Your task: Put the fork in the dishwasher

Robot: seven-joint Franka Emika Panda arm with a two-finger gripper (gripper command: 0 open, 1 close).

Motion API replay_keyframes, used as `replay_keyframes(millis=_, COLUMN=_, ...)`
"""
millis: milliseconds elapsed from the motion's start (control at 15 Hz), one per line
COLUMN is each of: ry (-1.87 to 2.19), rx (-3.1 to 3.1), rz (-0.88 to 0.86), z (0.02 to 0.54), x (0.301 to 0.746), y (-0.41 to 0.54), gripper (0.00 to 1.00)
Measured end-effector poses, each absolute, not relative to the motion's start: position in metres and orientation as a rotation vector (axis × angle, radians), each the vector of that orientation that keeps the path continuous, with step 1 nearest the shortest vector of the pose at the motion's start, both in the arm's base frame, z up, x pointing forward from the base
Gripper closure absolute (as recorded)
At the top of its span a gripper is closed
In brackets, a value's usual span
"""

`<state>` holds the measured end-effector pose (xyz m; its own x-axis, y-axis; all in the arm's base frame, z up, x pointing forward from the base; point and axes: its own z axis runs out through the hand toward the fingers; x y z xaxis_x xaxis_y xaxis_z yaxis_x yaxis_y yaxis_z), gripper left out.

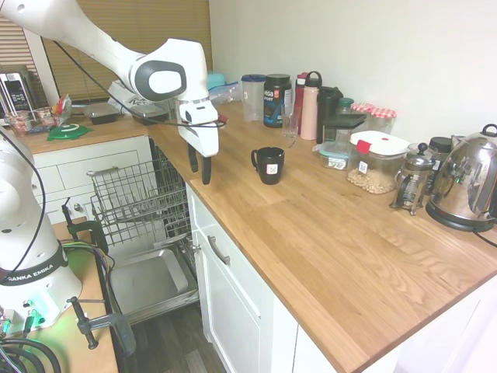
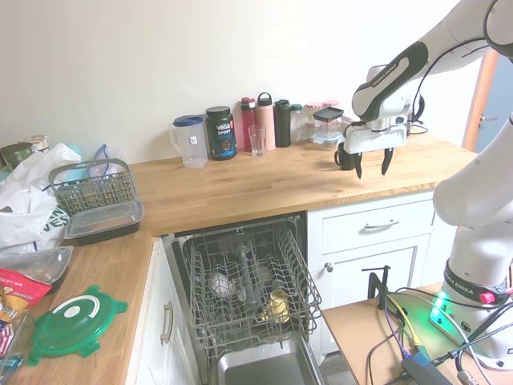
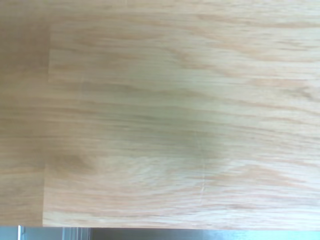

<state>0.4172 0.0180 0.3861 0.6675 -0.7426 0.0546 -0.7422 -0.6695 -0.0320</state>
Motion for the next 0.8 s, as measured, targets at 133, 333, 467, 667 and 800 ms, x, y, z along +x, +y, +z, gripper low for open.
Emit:
replay_keyframes(millis=133, ry=1.285, rx=-2.855, rz=-0.086, z=0.383, x=0.418, y=0.019, gripper=0.0)
replay_keyframes(millis=333, ry=1.336, rx=-2.815, rz=-0.136, z=0.395, x=0.42, y=0.023, gripper=0.0)
replay_keyframes(millis=467, ry=1.374, rx=-2.767, rz=-0.205, z=0.423, x=0.425, y=0.022, gripper=0.0)
replay_keyframes(millis=667, ry=1.486, rx=-2.657, rz=-0.317, z=0.476, x=0.451, y=0.012, gripper=0.0)
replay_keyframes(millis=800, ry=1.561, rx=-2.6, rz=-0.362, z=0.492, x=0.479, y=0.006, gripper=0.0)
